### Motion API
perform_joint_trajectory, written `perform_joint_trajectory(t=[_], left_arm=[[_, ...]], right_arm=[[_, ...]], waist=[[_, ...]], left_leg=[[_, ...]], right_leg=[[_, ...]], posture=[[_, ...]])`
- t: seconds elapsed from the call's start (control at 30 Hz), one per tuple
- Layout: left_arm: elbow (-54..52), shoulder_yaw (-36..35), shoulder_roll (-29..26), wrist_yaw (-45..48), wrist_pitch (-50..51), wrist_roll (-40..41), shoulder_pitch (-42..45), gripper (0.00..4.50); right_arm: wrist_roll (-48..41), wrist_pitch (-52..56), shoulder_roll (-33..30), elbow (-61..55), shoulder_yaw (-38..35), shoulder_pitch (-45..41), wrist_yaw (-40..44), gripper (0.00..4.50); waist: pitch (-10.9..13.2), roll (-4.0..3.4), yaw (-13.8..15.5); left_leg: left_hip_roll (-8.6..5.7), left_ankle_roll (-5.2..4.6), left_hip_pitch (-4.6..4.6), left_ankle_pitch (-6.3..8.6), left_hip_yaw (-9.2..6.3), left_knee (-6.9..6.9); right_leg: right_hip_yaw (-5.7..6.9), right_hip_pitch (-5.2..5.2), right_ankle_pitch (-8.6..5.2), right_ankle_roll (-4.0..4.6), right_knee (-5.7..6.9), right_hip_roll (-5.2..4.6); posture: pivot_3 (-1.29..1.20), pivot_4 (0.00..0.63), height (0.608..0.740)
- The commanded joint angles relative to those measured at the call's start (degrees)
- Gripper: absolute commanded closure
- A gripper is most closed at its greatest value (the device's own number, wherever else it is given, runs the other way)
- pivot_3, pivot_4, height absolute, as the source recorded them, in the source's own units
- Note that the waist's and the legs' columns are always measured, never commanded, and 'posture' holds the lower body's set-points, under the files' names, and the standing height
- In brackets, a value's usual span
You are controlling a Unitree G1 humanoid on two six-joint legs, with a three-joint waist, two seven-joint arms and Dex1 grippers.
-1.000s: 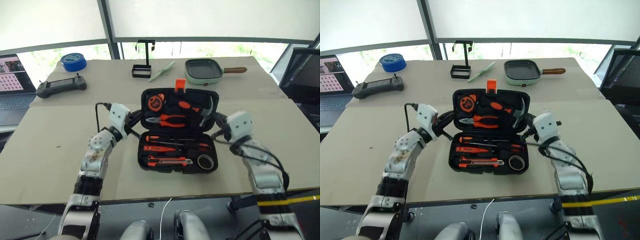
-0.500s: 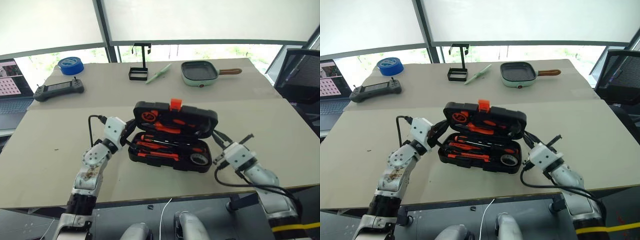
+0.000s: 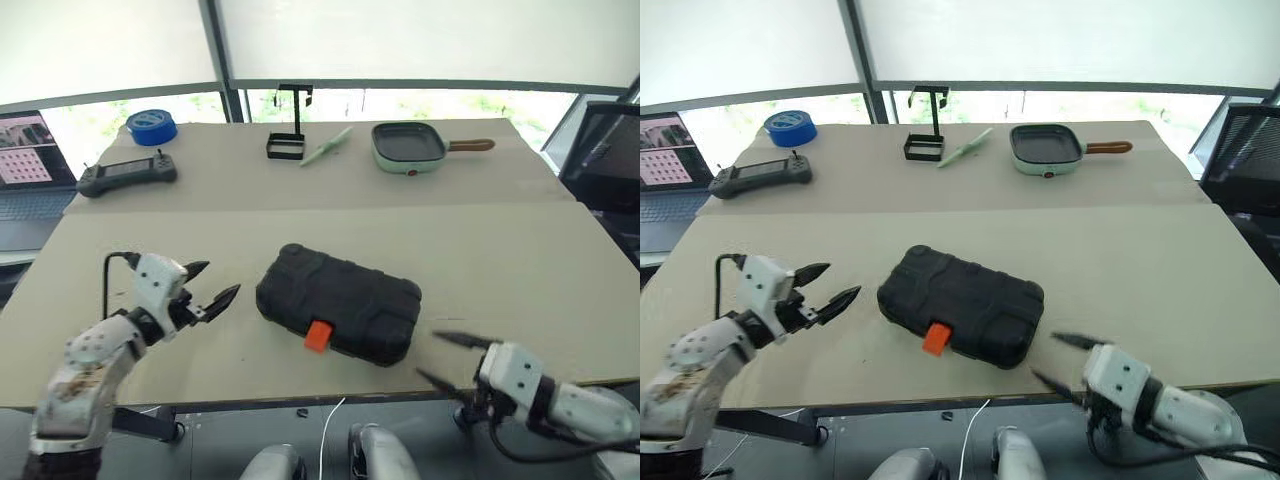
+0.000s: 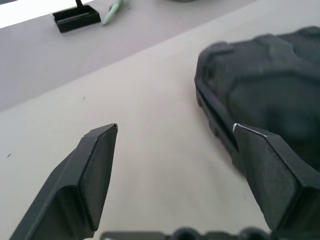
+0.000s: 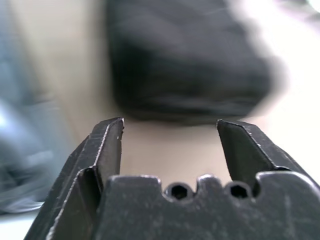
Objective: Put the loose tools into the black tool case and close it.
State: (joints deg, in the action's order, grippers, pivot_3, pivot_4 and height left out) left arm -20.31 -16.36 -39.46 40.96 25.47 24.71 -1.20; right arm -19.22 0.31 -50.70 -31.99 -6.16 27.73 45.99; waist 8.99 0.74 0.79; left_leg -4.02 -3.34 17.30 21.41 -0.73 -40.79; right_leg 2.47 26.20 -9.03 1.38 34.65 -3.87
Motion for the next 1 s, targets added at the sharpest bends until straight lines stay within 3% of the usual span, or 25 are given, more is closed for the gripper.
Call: perform_joint_trajectory(t=[0.03,0.13,0.23,0.37,0.4,0.5,0.73,1.0], left_arm=[[6.3,1.5,-4.1,6.9,-4.1,-1.2,4.2,0.67],[15.5,5.4,-5.0,9.3,-7.9,-4.2,11.9,0.61],[28.1,11.4,-3.2,13.0,-15.1,-9.0,23.7,1.33],[47.2,19.1,2.7,16.0,-27.0,-16.2,39.2,2.95],[51.3,20.4,4.2,16.4,-28.8,-17.5,42.4,3.32],[61.7,22.5,7.7,16.1,-34.8,-20.8,49.4,4.43],[76.3,28.4,12.7,18.9,-45.4,-28.1,57.4,4.47],[67.3,31.3,6.5,38.9,-48.0,-26.7,51.3,4.47]], right_arm=[[-1.6,3.1,-1.7,-2.7,-0.1,0.4,3.8,1.2],[-0.5,4.7,-1.3,-2.2,1.6,-1.0,4.6,1.88],[1.4,6.1,0.6,-0.5,5.1,-4.8,3.9,2.9],[4.5,6.8,2.6,2.5,9.9,-10.1,4.3,4.33],[5.3,6.8,2.9,3.4,10.8,-11.2,4.4,4.5],[5.9,7.6,4.0,4.7,11.8,-14.3,4.3,4.5],[6.4,13.5,7.9,6.1,10.9,-22.3,0.2,4.5],[9.0,15.6,8.7,17.3,3.7,-31.8,-5.7,4.5]], waist=[[0.0,0.05,0.3],[0.0,0.1,0.8],[0.1,0.22,1.0],[0.1,0.26,1.0],[0.1,0.27,1.0],[0.1,0.29,0.5],[0.1,0.38,-0.5],[0.1,0.32,-0.3]], left_leg=[[-0.01,-0.05,0.0,0.03,0.01,-0.04],[-0.07,-0.09,0.01,0.05,0.02,-0.08],[-0.08,-0.06,0.01,0.04,0.01,-0.08],[-0.14,0.04,0.05,-0.02,-0.01,-0.14],[-0.15,0.04,0.1,-0.03,0.0,-0.16],[-0.19,0.03,0.25,-0.03,0.0,-0.19],[-0.11,0.03,0.31,-0.03,-0.01,-0.27],[-0.09,0.04,0.32,-0.04,0.0,-0.36]], right_leg=[[0.02,-0.03,0.0,-0.02,-0.01,-0.02],[0.08,-0.09,-0.11,-0.27,-0.07,-0.08],[0.12,-0.07,0.04,-0.03,-0.07,-0.07],[0.28,-0.03,0.07,0.01,-0.11,-0.1],[0.34,-0.01,0.08,0.01,-0.16,-0.09],[0.43,0.0,0.11,-0.03,-0.37,-0.11],[0.41,0.01,0.19,-0.02,-0.43,-0.12],[0.36,0.04,0.27,-0.04,-0.39,-0.15]], posture=[[0.0,0.15,0.74],[0.0,0.15,0.74],[0.0,0.15,0.74],[0.0,0.15,0.74],[0.0,0.15,0.74],[0.0,0.15,0.74],[0.0,0.15,0.74],[0.0,0.15,0.74]])
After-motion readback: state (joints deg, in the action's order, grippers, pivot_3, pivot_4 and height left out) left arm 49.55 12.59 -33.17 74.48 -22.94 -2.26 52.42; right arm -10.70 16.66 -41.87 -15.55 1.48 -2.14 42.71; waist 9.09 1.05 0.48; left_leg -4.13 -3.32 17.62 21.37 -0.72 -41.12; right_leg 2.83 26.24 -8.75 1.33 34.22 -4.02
